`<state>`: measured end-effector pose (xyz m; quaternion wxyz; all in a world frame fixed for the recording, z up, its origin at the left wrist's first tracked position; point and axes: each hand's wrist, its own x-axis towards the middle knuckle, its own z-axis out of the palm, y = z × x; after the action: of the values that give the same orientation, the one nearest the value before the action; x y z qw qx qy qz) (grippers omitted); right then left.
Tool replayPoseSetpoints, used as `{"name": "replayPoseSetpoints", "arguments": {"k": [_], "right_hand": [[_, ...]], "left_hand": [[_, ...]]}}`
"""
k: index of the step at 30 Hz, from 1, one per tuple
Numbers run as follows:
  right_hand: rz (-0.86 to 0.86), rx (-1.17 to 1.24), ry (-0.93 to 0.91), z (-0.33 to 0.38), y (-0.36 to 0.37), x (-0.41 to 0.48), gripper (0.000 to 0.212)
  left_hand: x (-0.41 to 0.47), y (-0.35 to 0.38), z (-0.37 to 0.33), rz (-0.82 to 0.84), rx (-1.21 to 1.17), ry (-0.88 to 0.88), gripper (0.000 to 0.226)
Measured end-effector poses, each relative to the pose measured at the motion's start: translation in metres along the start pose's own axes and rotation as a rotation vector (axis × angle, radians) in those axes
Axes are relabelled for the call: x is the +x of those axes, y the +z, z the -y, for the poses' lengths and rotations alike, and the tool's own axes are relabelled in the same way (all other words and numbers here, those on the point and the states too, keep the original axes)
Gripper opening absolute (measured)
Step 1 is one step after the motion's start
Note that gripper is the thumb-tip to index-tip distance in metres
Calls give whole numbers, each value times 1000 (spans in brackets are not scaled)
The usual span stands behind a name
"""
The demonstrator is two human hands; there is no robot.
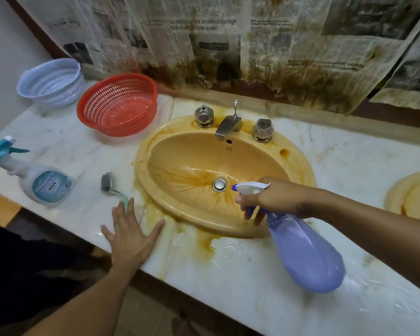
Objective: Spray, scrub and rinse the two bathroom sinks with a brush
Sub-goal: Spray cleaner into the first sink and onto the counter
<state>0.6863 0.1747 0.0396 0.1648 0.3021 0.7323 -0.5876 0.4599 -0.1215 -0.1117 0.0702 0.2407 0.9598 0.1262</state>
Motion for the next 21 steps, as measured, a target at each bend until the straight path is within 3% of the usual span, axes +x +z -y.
{"name": "replayPoseSetpoints", "arguments": {"k": [6,13,21], "right_hand": [[-82,-178,40,0,7,13,36],[2,-52,-27,8,-4,19,41],[-176,-174,-21,16,15,35,34]], "left_hand": [[1,1,2,2,32,-7,107],[2,1,2,22,48,2,107],[3,1,2,22,53,-7,108]]}}
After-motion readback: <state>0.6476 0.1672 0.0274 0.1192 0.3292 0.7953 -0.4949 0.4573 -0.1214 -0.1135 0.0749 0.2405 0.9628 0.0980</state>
